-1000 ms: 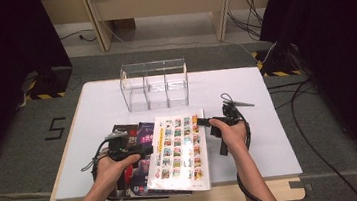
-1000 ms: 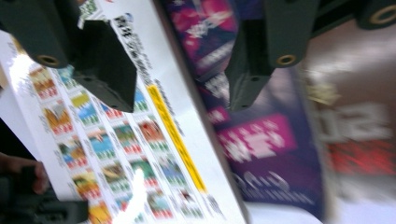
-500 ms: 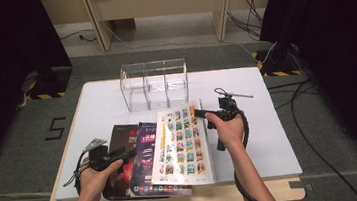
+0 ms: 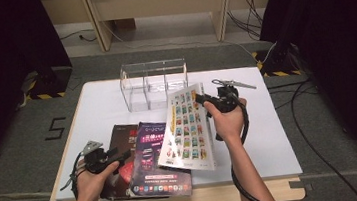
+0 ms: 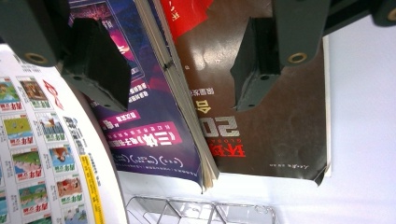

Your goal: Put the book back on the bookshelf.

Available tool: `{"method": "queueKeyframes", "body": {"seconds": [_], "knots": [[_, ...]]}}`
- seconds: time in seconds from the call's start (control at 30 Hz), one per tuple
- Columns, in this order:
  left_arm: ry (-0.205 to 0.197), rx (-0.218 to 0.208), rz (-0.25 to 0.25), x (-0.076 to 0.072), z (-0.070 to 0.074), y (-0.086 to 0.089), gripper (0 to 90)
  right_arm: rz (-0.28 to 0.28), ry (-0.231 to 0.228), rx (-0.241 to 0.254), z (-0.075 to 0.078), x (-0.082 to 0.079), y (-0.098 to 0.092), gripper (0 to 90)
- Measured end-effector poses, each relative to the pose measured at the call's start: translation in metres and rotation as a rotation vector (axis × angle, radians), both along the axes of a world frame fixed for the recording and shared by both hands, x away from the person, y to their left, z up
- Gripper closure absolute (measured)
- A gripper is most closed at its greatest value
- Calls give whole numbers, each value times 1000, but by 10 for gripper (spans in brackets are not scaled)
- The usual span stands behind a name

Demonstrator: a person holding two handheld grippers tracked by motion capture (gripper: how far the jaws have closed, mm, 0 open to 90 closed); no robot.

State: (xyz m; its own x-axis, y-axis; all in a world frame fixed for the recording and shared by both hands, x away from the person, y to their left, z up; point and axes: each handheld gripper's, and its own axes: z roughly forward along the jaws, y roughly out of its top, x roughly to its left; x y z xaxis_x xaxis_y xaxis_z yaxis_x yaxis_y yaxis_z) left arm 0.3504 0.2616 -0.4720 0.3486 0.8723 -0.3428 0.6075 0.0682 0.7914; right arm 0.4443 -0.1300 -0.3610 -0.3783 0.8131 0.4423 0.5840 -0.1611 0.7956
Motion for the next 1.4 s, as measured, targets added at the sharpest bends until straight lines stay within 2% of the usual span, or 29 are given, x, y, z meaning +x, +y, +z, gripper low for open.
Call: {"method": "queueKeyframes", "body": {"seconds": [0.23, 0.53, 0.67, 1.13, 1.27, 1.4], "knots": [[6, -2, 4, 1, -2, 1, 360, -11, -22, -21, 11, 3, 6, 739], [13, -16, 9, 2, -4, 3, 360, -65, -113, -52, 38, 11, 15, 739], [17, -19, 9, 2, -5, 4, 361, -72, -157, -62, 48, 16, 19, 739], [24, -29, 10, 4, -8, 5, 361, -109, -205, -89, 64, 39, 29, 739], [23, -30, 12, 6, -8, 5, 361, -125, -231, -96, 74, 44, 30, 739], [20, -30, 11, 5, -7, 5, 361, -132, -230, -101, 77, 53, 33, 739]]}}
